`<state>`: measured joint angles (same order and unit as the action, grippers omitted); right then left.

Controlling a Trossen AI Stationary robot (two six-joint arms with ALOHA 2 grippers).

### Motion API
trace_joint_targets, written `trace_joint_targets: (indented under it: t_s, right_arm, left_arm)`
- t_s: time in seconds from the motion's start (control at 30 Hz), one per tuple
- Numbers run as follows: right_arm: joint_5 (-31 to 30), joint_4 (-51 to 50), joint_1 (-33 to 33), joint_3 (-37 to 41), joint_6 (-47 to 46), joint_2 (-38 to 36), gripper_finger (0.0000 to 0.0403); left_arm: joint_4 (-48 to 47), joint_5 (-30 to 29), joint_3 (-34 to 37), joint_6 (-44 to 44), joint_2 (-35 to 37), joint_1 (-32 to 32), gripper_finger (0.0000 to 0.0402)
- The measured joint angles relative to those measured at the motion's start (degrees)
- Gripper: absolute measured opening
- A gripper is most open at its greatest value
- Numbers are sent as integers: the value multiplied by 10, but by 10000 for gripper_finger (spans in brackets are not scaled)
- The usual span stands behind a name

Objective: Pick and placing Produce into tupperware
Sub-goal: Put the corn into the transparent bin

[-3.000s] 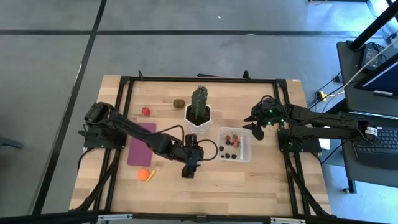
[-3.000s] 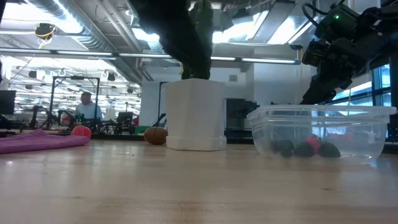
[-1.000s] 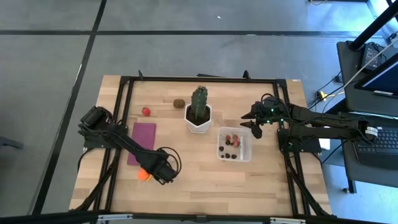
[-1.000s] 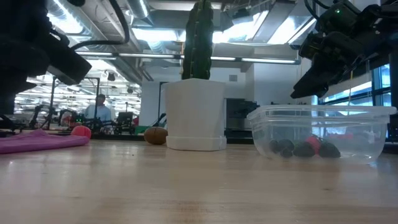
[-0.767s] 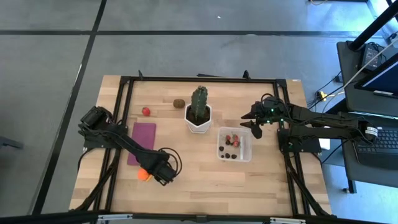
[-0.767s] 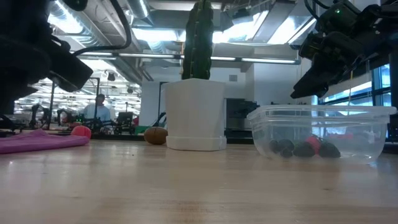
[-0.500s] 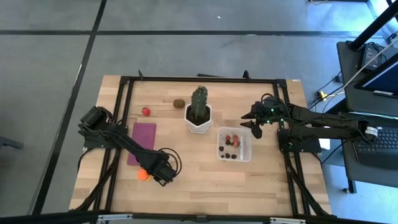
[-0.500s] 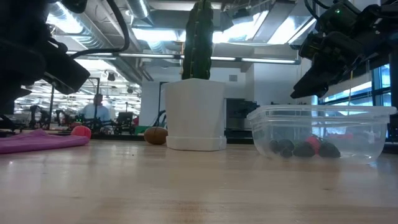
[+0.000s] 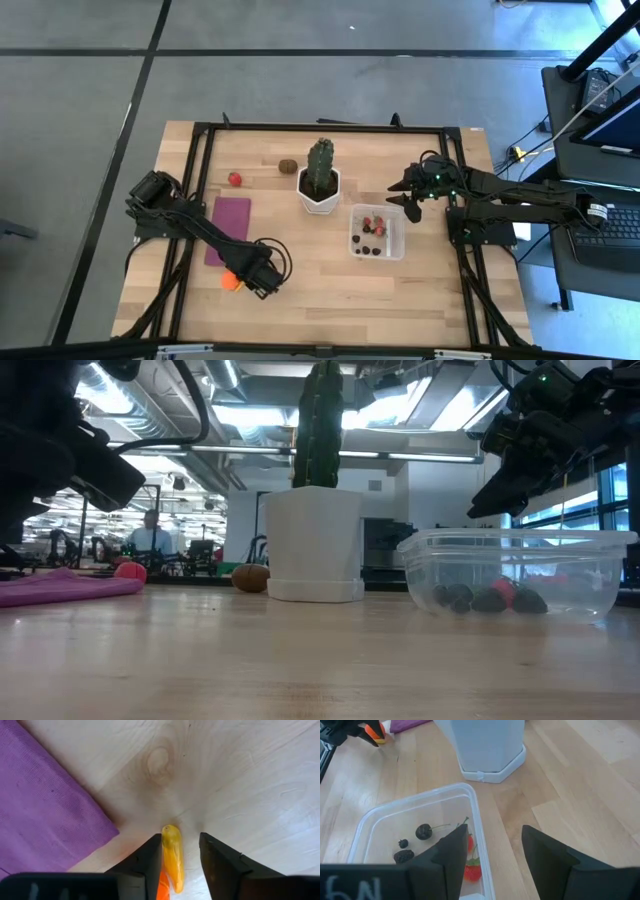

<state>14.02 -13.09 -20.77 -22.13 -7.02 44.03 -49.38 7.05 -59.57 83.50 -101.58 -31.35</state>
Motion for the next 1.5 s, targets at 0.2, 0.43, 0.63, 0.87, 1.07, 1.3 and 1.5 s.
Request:
trace_joint_targets:
  t_s: [0.2, 0.43, 0.63, 0.87, 1.07, 1.3, 1.5]
  right_arm:
    - [0, 0, 0, 0, 0, 0, 188]
    - [0, 0, 0, 0, 0, 0, 188]
    - [0, 0, 0, 0, 0, 0, 188]
    - [0, 0, 0, 0, 0, 0, 188]
    - [0, 0, 0, 0, 0, 0, 188]
    - [0, 0, 0, 0, 0, 0, 188]
    - [0, -2, 0, -1, 0, 0, 188]
  left_arm:
    - [1, -1, 0, 0, 0, 0, 101]
    - [1, -18, 0, 0, 0, 0, 86]
    - [1, -17, 0, 0, 0, 0, 100]
    - [1, -17, 0, -1, 0, 0, 137]
    - [1, -17, 0, -14, 0, 0, 154]
    - [8, -14, 0, -15, -4, 0, 152]
    - [19, -4, 7, -16, -9, 0, 143]
